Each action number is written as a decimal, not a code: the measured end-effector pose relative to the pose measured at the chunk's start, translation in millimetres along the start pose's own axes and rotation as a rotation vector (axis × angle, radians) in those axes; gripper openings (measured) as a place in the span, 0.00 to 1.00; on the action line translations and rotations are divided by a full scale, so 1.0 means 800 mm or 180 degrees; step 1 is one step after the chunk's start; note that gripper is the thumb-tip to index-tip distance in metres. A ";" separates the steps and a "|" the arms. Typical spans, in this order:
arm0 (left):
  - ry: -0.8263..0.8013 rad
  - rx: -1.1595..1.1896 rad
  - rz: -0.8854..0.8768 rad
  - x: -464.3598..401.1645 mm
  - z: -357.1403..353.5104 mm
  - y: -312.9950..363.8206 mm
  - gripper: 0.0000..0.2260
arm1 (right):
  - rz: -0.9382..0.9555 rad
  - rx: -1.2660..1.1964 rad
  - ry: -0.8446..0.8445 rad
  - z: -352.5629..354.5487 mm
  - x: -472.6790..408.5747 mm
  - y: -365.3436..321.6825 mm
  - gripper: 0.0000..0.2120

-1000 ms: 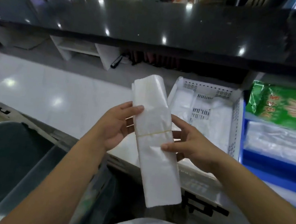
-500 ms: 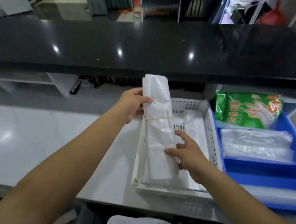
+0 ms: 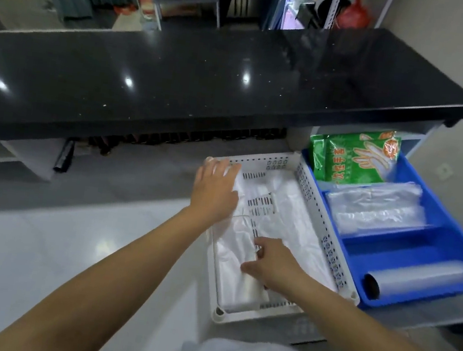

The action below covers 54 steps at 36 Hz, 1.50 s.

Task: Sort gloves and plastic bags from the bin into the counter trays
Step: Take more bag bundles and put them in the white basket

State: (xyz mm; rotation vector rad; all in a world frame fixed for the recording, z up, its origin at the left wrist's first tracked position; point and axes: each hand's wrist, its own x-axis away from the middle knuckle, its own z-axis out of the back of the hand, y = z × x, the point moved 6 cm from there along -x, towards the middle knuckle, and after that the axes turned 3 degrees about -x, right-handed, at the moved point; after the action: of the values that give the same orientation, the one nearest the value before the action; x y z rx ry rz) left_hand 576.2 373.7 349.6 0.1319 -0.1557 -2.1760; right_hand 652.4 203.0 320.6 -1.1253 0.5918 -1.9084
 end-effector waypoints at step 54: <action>0.0161 0.0537 0.3404 0.566 0.007 0.012 0.32 | 0.3228 0.2185 -0.1800 -0.083 0.208 -0.015 0.36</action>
State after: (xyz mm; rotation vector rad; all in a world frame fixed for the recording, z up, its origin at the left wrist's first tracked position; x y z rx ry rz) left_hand 324.1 -2.6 340.4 0.1522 -0.2987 -1.0922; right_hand 545.9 70.0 377.8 -0.6389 0.0934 -0.7432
